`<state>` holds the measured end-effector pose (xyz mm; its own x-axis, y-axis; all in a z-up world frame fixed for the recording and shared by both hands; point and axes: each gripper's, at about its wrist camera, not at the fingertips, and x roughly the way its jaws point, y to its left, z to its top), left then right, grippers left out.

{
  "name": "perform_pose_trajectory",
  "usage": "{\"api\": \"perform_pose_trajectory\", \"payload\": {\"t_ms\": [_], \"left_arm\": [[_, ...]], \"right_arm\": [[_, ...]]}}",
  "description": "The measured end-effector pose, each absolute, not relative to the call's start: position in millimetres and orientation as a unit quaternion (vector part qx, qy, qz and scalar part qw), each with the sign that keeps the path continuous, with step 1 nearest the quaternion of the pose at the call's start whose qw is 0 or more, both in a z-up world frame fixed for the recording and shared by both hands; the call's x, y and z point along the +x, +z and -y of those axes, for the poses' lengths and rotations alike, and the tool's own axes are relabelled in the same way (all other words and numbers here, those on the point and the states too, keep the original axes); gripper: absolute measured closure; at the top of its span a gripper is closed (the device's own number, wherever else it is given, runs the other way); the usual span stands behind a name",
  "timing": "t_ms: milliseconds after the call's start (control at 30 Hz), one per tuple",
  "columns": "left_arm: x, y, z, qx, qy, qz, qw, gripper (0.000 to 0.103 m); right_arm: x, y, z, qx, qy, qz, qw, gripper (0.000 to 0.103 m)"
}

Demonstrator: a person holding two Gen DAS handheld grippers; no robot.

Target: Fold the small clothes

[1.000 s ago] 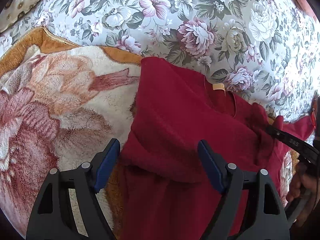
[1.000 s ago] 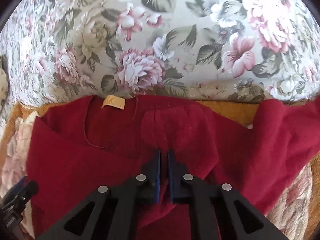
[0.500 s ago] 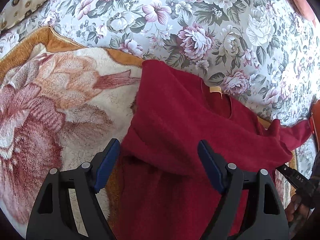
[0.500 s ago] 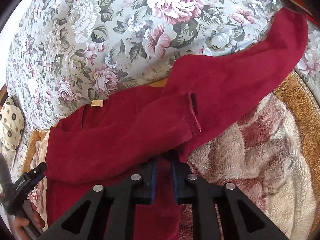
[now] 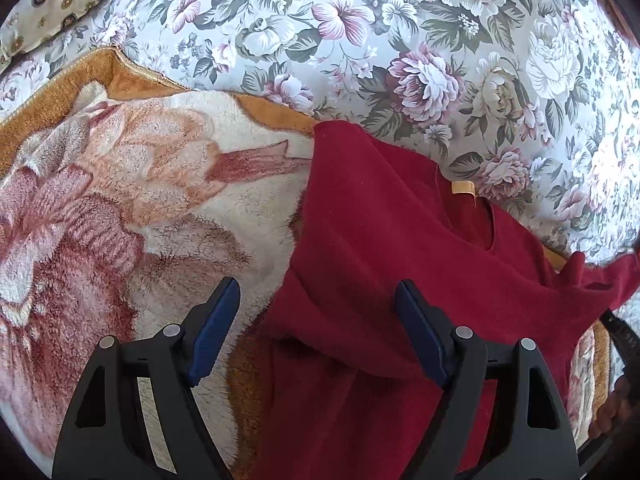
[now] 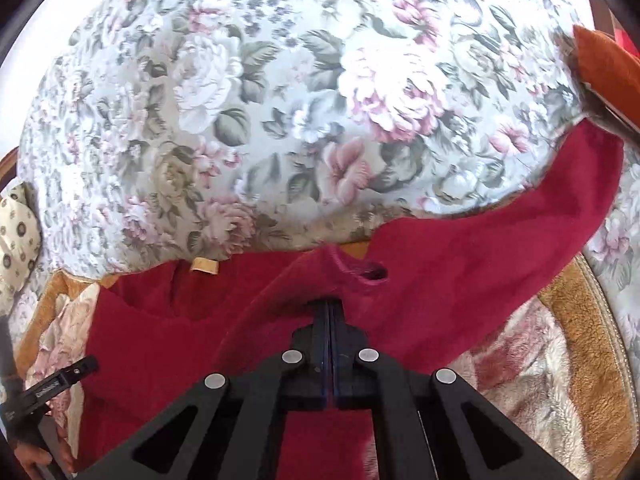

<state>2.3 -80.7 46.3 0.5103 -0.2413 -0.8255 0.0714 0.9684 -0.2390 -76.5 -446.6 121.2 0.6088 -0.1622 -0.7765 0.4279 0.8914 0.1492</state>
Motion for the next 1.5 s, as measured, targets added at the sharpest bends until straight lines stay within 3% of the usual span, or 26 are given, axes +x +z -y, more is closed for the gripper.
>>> {"api": "perform_pose_trajectory", "payload": {"t_ms": [100,267,300,367,400,433,700,967,1000,1033,1067,1100,1267,1500], "left_arm": [[5.2,44.5,76.1,-0.088,-0.081,-0.495,0.861,0.023],[0.6,53.8,58.6,-0.096,-0.067,-0.491,0.863,0.023],[-0.5,55.3,55.6,-0.096,-0.063,-0.49,0.864,0.023],[-2.4,56.0,49.6,-0.102,-0.066,-0.496,0.86,0.023],[-3.4,56.1,47.9,-0.102,-0.07,-0.502,0.856,0.023],[-5.5,56.4,46.8,-0.097,-0.074,-0.506,0.854,0.023],[-9.3,48.2,46.5,-0.029,-0.074,-0.531,0.844,0.023],[-12.1,36.1,54.8,0.013,-0.08,-0.548,0.832,0.023],[-11.6,35.3,53.8,0.011,-0.08,-0.55,0.831,0.023],[-11.0,34.3,52.6,0.009,-0.079,-0.551,0.831,0.023],[-10.4,33.7,51.5,0.008,-0.078,-0.552,0.83,0.023],[-10.1,33.2,50.9,0.008,-0.076,-0.553,0.83,0.023],[-9.8,33.0,52.4,0.009,-0.071,-0.55,0.832,0.023],[0.5,36.6,48.9,-0.012,-0.074,-0.546,0.835,0.023]], "right_arm": [[-80.7,92.0,470.7,0.144,-0.208,-0.468,0.847,0.102],[-109.6,119.6,479.6,0.172,-0.201,-0.433,0.862,0.099],[-108.1,128.9,471.5,0.174,-0.181,-0.424,0.87,0.094],[-95.2,136.6,448.0,0.174,-0.134,-0.423,0.879,0.071],[-85.5,137.4,432.7,0.177,-0.098,-0.424,0.883,0.053],[-72.9,136.0,414.5,0.178,-0.061,-0.426,0.885,0.051],[39.9,99.8,267.2,0.072,0.124,-0.45,0.882,0.051],[110.3,59.7,211.0,0.005,0.201,-0.486,0.85,0.051],[115.3,52.6,209.1,0.013,0.217,-0.501,0.838,0.055],[117.1,49.5,205.8,0.01,0.228,-0.509,0.83,0.079],[114.8,49.9,203.7,-0.008,0.221,-0.507,0.833,0.091],[111.2,54.9,201.7,-0.024,0.213,-0.493,0.843,0.096],[114.8,79.9,210.5,-0.031,0.154,-0.445,0.882,0.098],[117.5,58.6,205.6,-0.003,0.107,-0.473,0.874,0.098]]}}
